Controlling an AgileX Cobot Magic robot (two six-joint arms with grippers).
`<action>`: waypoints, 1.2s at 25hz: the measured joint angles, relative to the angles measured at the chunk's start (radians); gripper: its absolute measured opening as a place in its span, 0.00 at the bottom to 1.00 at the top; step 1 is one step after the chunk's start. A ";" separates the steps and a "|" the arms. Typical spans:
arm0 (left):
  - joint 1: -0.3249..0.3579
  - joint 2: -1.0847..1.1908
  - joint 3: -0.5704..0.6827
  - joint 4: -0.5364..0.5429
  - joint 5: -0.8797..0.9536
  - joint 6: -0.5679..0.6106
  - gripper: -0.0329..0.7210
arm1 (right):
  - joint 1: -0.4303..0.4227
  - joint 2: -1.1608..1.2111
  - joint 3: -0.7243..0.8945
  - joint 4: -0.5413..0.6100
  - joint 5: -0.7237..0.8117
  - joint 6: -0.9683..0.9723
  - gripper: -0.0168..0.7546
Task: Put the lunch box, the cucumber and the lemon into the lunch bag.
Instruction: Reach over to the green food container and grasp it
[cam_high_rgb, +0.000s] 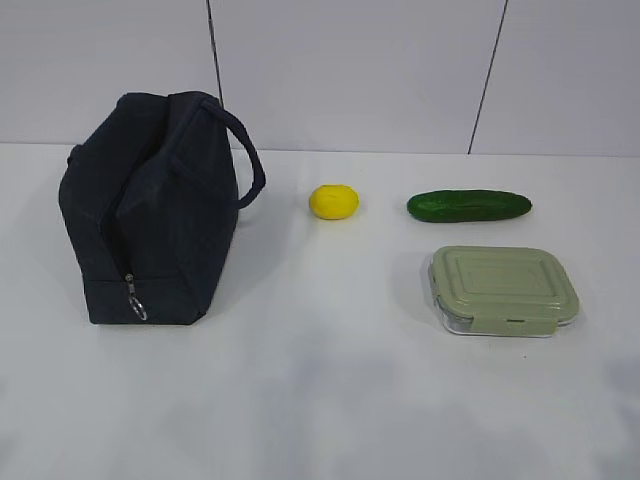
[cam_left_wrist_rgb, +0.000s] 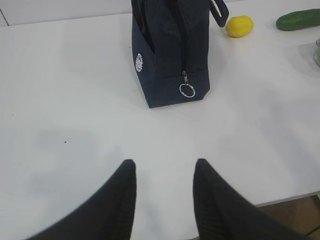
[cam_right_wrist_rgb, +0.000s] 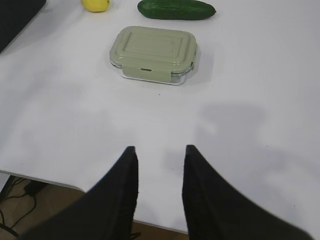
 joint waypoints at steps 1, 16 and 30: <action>0.000 0.000 0.000 0.000 0.000 0.000 0.41 | 0.000 0.000 0.000 0.000 0.000 0.000 0.33; 0.000 0.000 0.000 0.000 0.000 0.000 0.41 | 0.000 0.000 0.000 0.000 0.000 0.000 0.33; -0.058 0.008 -0.055 -0.180 -0.102 0.000 0.41 | 0.000 0.000 0.000 -0.116 0.000 -0.004 0.33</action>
